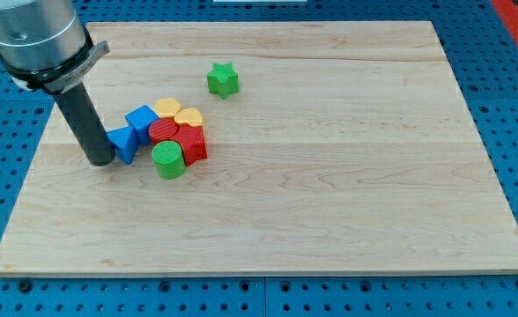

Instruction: Move your arm towards the green star

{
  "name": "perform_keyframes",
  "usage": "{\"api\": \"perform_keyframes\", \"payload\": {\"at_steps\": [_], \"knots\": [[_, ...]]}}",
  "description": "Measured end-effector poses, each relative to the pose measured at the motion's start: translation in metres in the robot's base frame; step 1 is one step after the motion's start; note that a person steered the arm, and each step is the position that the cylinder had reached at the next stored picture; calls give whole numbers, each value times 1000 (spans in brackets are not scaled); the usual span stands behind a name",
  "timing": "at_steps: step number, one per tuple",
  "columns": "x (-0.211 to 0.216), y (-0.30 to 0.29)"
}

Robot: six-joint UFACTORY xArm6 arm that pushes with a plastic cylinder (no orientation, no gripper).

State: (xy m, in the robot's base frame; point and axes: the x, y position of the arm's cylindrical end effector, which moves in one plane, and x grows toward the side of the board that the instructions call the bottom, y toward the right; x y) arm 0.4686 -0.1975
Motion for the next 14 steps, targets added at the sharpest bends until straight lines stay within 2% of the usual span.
{"api": "perform_keyframes", "payload": {"at_steps": [4,6,7,9,10,12,13,14], "knots": [[-10,33],[39,-19],[78,-10],[125,100],[116,163],[40,267],[-15,288],[-77,283]]}}
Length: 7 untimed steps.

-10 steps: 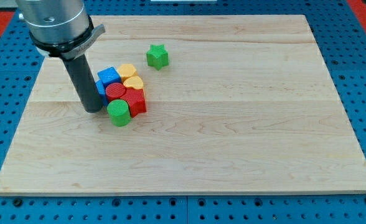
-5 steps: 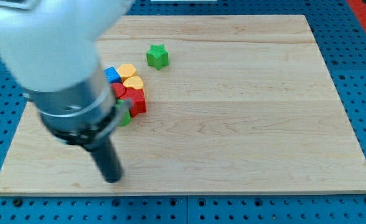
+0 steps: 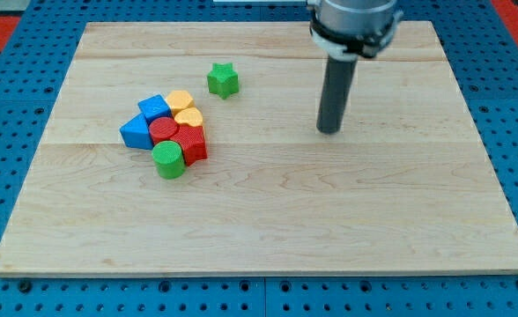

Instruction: Move your arm towards the green star

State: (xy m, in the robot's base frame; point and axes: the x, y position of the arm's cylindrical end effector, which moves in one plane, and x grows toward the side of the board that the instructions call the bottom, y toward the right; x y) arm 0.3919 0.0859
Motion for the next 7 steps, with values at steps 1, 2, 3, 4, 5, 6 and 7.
{"api": "perform_keyframes", "payload": {"at_steps": [1,2,3,4,5,6,7], "knots": [[-67,-5],[-129,-33],[-140,-79],[-140,-127],[-133,-160],[-115,-164],[-114,-154]]}}
